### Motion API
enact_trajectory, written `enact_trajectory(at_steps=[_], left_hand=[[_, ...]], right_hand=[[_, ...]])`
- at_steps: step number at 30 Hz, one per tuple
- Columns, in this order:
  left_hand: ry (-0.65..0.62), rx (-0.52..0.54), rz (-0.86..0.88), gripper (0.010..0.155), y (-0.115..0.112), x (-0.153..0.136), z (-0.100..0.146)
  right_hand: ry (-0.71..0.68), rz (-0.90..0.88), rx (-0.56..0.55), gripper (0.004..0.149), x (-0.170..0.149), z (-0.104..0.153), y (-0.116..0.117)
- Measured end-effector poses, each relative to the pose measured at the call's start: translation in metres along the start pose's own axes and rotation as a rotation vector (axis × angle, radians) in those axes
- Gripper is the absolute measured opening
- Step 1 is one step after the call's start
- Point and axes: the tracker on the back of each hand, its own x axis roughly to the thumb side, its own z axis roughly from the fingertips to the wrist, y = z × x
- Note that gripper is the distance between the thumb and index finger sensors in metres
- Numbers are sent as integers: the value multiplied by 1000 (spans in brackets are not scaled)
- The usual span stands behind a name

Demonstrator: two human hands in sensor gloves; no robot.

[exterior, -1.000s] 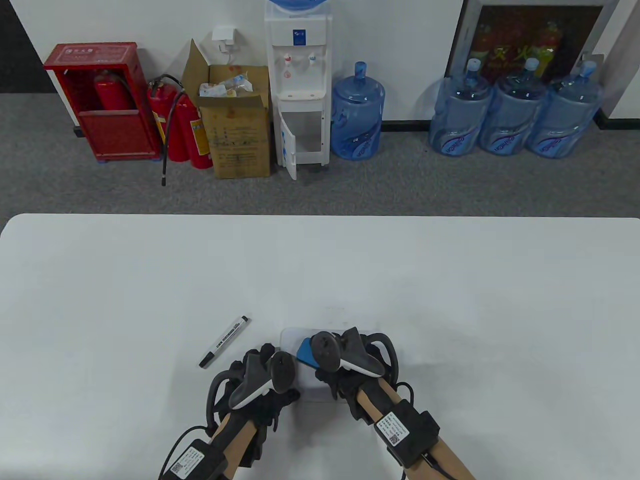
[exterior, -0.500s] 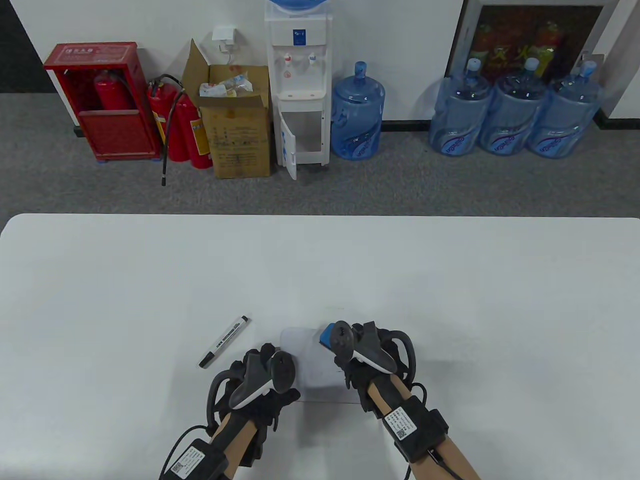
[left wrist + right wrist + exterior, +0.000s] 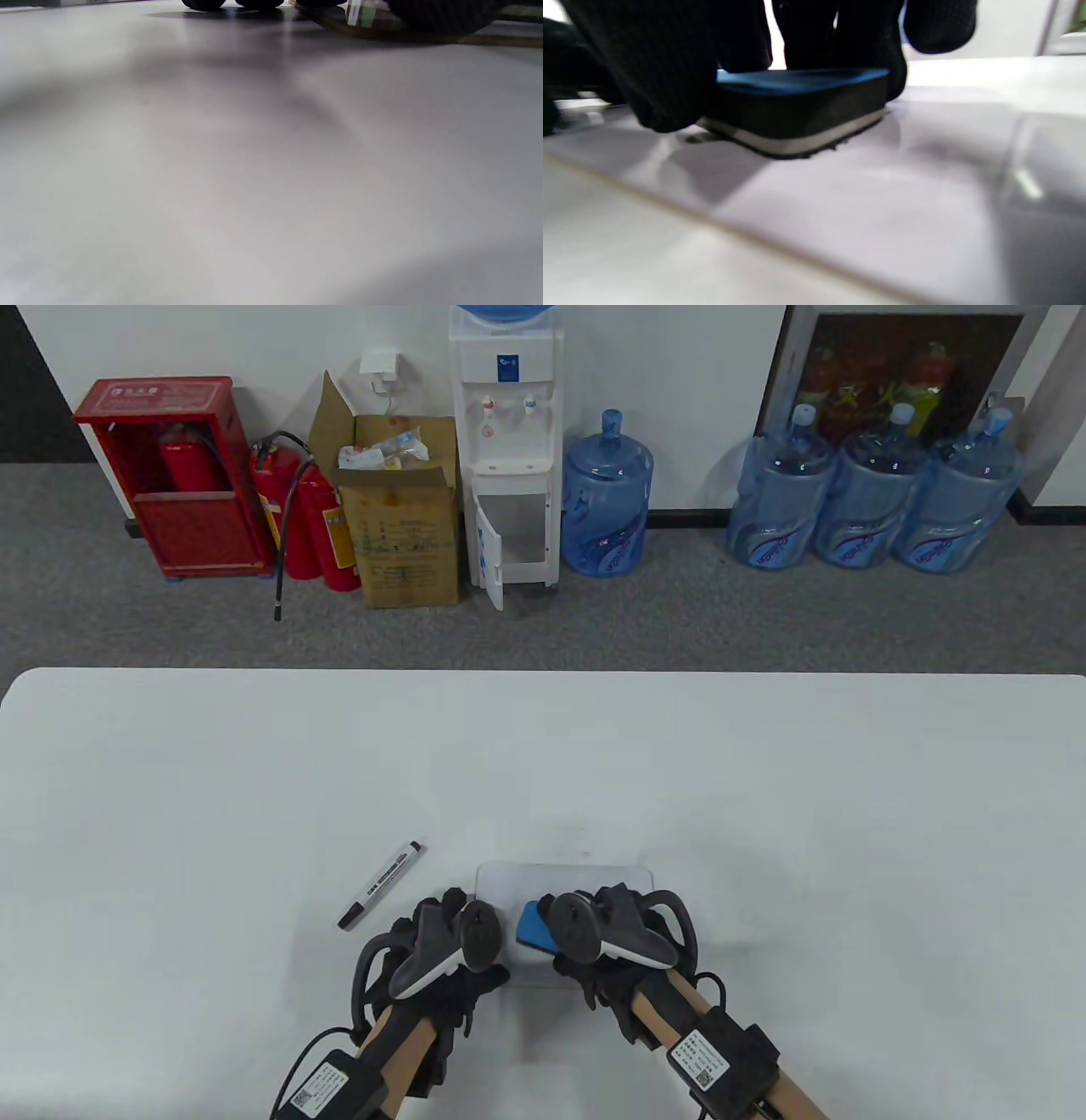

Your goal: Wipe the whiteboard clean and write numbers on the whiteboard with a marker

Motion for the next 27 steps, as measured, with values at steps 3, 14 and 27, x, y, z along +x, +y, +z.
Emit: enact_trajectory(at_steps=[3, 14, 27], left_hand=[[0, 2, -2, 77, 0, 0, 0], [1, 2, -8, 77, 0, 1, 0], [1, 2, -3, 77, 0, 1, 0]], right_hand=[[133, -28, -12, 67, -30, -8, -2], [194, 24, -37, 67, -45, -5, -2], [-177, 79, -13, 68, 9, 25, 3]])
